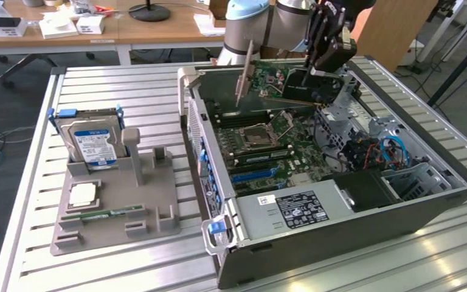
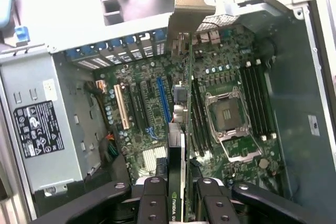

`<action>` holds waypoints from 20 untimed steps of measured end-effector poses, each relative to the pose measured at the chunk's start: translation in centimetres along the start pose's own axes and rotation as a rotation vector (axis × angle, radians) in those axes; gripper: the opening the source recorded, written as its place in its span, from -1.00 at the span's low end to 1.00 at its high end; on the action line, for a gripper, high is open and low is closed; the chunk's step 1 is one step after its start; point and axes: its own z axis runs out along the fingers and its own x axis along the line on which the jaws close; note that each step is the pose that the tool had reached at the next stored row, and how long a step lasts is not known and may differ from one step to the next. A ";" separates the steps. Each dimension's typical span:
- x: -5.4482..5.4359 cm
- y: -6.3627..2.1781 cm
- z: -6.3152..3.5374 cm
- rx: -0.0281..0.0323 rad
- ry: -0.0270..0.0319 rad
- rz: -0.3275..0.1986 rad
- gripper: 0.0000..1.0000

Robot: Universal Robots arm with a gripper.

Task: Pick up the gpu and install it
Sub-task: 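Insert the gpu into the slot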

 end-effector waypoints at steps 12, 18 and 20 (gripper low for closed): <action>0.0 0.00 0.00 -0.0012 0.0019 -0.044 -0.47; 0.0 0.01 0.01 0.0105 -0.0003 -0.050 -0.47; 0.0 0.00 0.03 0.0137 -0.0011 -0.053 -0.47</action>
